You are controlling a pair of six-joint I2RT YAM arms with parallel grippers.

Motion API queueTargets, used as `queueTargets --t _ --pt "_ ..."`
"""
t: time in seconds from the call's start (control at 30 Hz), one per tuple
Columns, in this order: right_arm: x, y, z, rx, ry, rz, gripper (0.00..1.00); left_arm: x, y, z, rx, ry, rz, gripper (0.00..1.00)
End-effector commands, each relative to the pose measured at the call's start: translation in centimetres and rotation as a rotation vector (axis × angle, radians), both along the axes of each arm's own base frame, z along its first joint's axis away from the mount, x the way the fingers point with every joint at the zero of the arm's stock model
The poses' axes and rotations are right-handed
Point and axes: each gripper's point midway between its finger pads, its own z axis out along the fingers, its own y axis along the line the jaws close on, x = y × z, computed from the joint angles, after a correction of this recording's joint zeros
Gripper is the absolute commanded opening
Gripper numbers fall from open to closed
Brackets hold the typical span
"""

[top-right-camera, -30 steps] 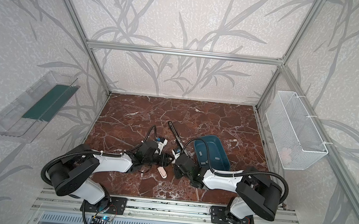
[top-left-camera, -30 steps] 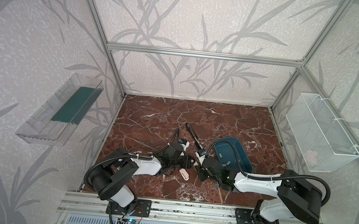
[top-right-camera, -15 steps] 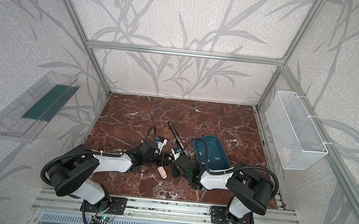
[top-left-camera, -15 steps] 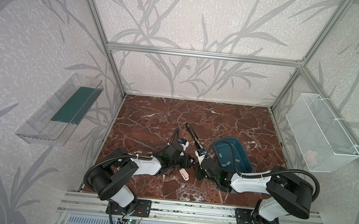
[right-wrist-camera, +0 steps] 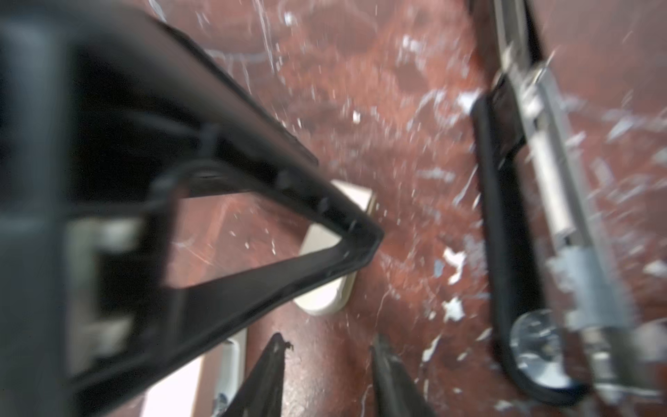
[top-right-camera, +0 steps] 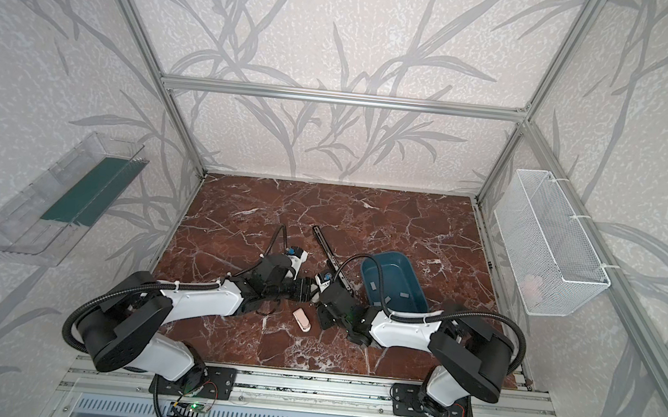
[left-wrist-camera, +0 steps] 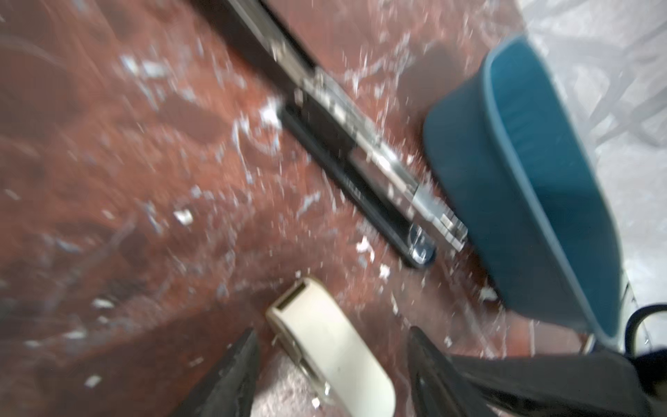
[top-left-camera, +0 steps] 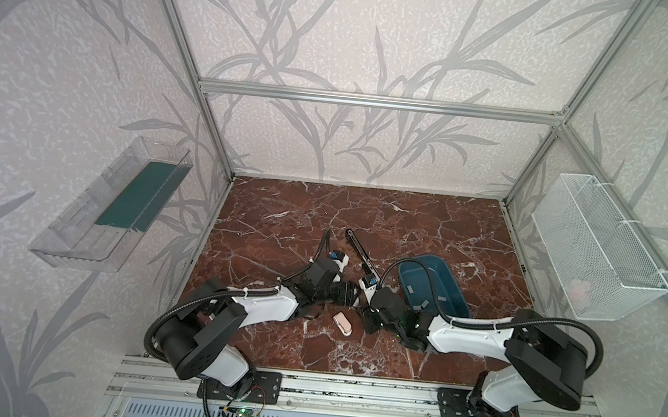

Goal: Load the staples into the stapler

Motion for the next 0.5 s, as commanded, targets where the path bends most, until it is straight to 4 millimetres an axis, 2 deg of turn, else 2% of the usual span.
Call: queueTargets --t 0.0,0.07,0.13,0.27,0.47 --pt "1.5 -1.8 2.8 -0.062 -0.06 -0.042 0.44 1.9 0.9 2.8 -0.005 -0.059 0.043 0.68" --pt "1.8 -2.7 3.6 -0.075 -0.076 -0.057 0.48 2.6 1.4 3.7 -0.014 -0.074 0.064 0.69" --pt "2.2 -3.8 3.5 -0.095 -0.072 -0.076 0.52 3.2 1.8 4.3 -0.021 -0.081 0.082 0.7" --pt "3.3 -5.7 1.4 -0.135 0.013 -0.088 0.55 4.5 2.1 5.1 -0.059 -0.076 0.108 0.7" --pt "3.9 -5.7 -0.5 -0.229 0.07 -0.057 0.57 5.9 1.2 5.4 -0.123 -0.044 0.107 0.7"
